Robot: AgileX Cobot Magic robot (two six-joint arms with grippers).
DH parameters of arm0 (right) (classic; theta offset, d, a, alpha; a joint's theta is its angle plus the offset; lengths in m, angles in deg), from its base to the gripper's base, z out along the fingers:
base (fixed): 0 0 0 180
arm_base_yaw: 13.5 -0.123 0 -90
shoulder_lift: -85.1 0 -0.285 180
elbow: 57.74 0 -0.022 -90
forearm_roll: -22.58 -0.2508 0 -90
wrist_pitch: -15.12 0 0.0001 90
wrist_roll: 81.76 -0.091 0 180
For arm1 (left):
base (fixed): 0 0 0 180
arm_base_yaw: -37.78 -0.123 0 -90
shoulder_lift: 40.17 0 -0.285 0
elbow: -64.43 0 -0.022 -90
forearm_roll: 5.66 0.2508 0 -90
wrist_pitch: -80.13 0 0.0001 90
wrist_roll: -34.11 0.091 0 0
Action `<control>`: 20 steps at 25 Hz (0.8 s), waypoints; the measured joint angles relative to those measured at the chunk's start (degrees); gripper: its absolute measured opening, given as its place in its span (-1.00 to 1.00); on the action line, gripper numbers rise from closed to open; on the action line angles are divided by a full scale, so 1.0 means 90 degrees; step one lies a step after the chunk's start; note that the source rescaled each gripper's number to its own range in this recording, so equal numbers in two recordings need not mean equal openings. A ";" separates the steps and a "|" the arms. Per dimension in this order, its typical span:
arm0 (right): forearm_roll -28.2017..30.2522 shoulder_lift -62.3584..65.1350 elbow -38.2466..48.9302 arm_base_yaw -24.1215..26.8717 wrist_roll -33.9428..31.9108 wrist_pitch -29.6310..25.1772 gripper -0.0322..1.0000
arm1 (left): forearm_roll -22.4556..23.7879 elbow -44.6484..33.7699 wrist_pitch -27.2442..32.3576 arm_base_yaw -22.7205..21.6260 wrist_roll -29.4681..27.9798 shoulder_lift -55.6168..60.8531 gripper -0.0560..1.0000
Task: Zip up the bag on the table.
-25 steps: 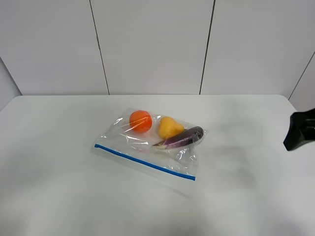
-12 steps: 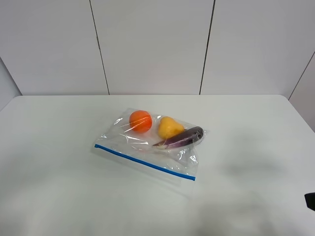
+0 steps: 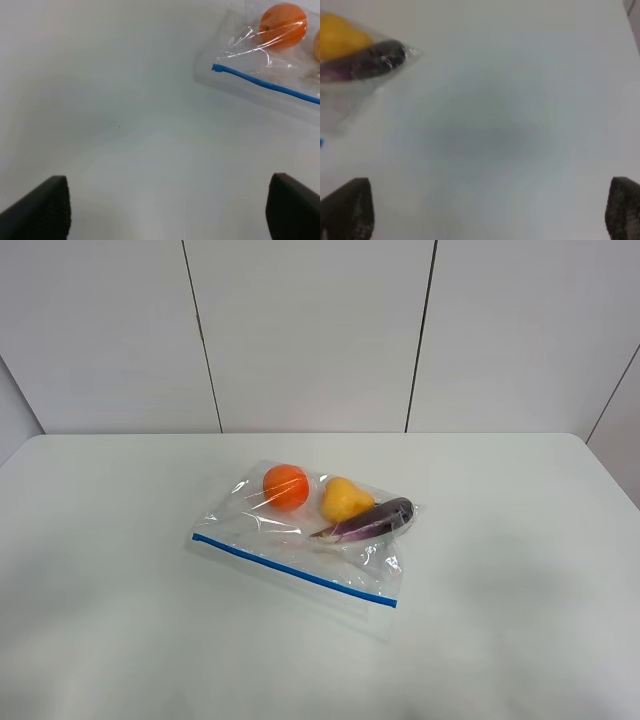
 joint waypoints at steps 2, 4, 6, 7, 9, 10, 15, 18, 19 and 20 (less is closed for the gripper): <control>-0.0024 0.0259 0.0014 -0.0186 0.0000 0.0000 1.00 | 0.0000 0.0000 0.0000 0.0000 0.0000 0.0000 1.00; -0.0051 0.0378 0.0014 -0.0315 0.0000 0.0000 1.00 | 0.0000 0.0000 0.0000 0.0000 0.0000 0.0000 1.00; -0.0051 0.0395 0.0021 -0.0338 0.0000 0.0000 1.00 | 0.0000 0.0000 0.0000 0.0000 0.0000 0.0000 1.00; -0.0056 0.0393 0.0021 -0.0338 0.0000 0.0000 1.00 | 0.0000 0.0000 0.0000 0.0000 0.0000 0.0000 1.00; -0.0056 0.0393 0.0021 -0.0345 0.0000 0.0000 1.00 | 0.0000 0.0000 0.0000 0.0000 0.0000 0.0000 1.00; -0.0056 0.0393 0.0021 -0.0345 0.0000 0.0000 1.00 | 0.0000 0.0000 0.0000 0.0000 0.0000 0.0000 1.00; -0.0076 0.0393 0.0021 -0.0358 0.0000 0.0000 1.00 | 0.0000 0.0000 0.0000 0.0000 0.0000 0.0000 1.00; -0.0083 0.0393 0.0021 -0.0358 0.0000 0.0000 1.00 | 0.0000 0.0000 0.0000 0.0000 0.0000 0.0000 1.00; -0.0083 0.0393 0.0021 -0.0358 0.0000 0.0000 1.00 | 0.0000 0.0000 0.0000 0.0000 0.0000 0.0000 1.00; -0.0083 0.0393 0.0021 -0.0358 0.0000 0.0000 1.00 | 0.0000 0.0000 0.0000 0.0000 0.0000 0.0000 1.00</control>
